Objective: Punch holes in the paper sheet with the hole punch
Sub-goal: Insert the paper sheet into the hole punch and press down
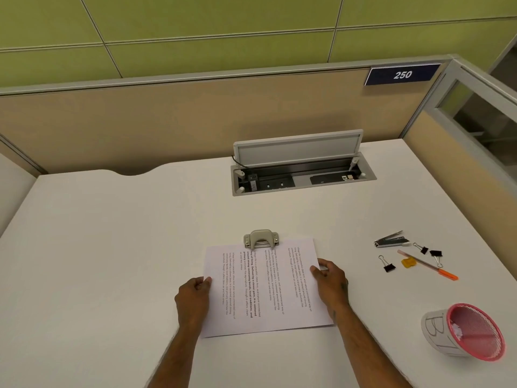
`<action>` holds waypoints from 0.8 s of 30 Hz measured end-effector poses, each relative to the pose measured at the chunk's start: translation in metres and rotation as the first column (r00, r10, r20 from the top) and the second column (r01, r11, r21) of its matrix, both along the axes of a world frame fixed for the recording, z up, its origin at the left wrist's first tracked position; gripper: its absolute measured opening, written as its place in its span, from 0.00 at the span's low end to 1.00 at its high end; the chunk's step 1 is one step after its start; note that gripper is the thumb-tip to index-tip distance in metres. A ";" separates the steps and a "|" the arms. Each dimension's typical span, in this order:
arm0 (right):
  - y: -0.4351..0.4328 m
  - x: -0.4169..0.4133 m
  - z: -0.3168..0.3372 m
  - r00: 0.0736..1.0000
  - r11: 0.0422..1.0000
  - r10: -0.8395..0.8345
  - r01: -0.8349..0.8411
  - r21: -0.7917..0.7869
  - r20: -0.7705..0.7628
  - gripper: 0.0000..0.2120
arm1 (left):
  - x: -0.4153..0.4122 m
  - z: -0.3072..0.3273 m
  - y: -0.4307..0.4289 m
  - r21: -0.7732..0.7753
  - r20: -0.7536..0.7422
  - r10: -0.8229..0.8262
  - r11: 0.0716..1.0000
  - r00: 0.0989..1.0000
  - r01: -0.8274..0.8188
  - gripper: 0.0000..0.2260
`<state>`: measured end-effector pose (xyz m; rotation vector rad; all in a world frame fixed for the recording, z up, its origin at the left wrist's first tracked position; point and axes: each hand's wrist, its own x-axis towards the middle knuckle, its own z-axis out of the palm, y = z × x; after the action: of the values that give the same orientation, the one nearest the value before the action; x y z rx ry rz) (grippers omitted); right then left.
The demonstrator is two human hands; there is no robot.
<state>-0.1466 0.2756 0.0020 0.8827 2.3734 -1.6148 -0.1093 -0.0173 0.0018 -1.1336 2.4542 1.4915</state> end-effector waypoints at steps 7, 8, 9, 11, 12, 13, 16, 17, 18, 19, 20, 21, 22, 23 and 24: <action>-0.003 -0.003 0.001 1.000 1.000 0.005 -0.005 0.002 0.004 0.15 | -0.004 -0.001 -0.001 -0.041 0.013 -0.009 0.999 1.000 0.009 0.10; -0.003 -0.003 0.001 1.000 1.000 0.002 -0.002 0.002 0.003 0.15 | -0.004 -0.001 -0.001 -0.047 0.016 -0.010 0.999 1.000 0.011 0.11; -0.003 -0.003 0.001 1.000 1.000 0.000 0.000 0.004 0.001 0.14 | -0.004 -0.001 -0.001 -0.052 0.017 -0.014 0.999 1.000 0.015 0.11; -0.002 -0.003 0.002 1.000 1.000 -0.001 0.001 0.009 -0.004 0.14 | -0.005 -0.001 -0.001 -0.065 0.021 -0.023 0.998 1.000 0.024 0.11; -0.002 -0.003 0.002 1.000 1.000 -0.002 0.002 0.008 -0.006 0.14 | -0.006 0.000 -0.001 -0.074 0.027 -0.028 0.997 0.999 0.030 0.12; -0.002 -0.003 0.002 1.000 1.000 -0.003 0.003 0.008 -0.006 0.14 | -0.006 0.000 0.000 -0.082 0.032 -0.035 0.996 0.999 0.038 0.12; -0.003 -0.003 0.002 1.000 1.000 0.001 -0.001 0.018 -0.002 0.14 | -0.007 -0.001 -0.001 -0.096 0.038 -0.053 0.994 0.998 0.057 0.12; -0.003 -0.003 0.002 1.000 1.000 0.000 0.000 0.018 -0.003 0.14 | -0.007 0.000 -0.002 -0.101 0.038 -0.055 0.993 0.998 0.058 0.13; -0.003 -0.003 0.002 1.000 1.000 -0.002 0.002 0.016 -0.006 0.14 | -0.007 0.000 -0.002 -0.116 0.035 -0.056 0.991 0.998 0.059 0.13; -0.003 -0.003 0.002 1.000 1.000 -0.003 0.003 0.017 -0.008 0.14 | -0.007 0.001 -0.002 -0.151 0.028 -0.060 0.986 0.998 0.064 0.14; -0.003 -0.003 0.002 1.000 1.000 -0.002 0.003 0.022 -0.007 0.14 | -0.006 0.001 -0.001 -0.203 0.010 -0.073 0.976 0.997 0.074 0.15; -0.003 -0.003 0.002 1.000 1.000 -0.001 0.001 0.029 -0.005 0.14 | -0.005 0.000 0.000 -0.262 -0.023 -0.101 0.961 0.995 0.092 0.17; -0.003 -0.003 0.002 1.000 0.999 0.002 -0.002 0.035 -0.004 0.14 | -0.002 0.001 0.003 -0.325 -0.063 -0.154 0.937 0.986 0.126 0.19; -0.004 -0.003 0.002 1.000 0.999 0.005 -0.005 0.039 -0.004 0.14 | 0.000 0.001 0.007 -0.394 -0.090 -0.234 0.901 0.968 0.182 0.21; -0.004 -0.003 0.002 1.000 0.999 0.007 -0.007 0.042 -0.004 0.14 | 0.002 -0.001 0.010 -0.462 -0.092 -0.336 0.848 0.937 0.259 0.23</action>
<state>-0.1493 0.2715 0.0037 0.8778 2.4187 -1.5719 -0.1070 -0.0069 0.0013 -0.6270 3.0187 1.0024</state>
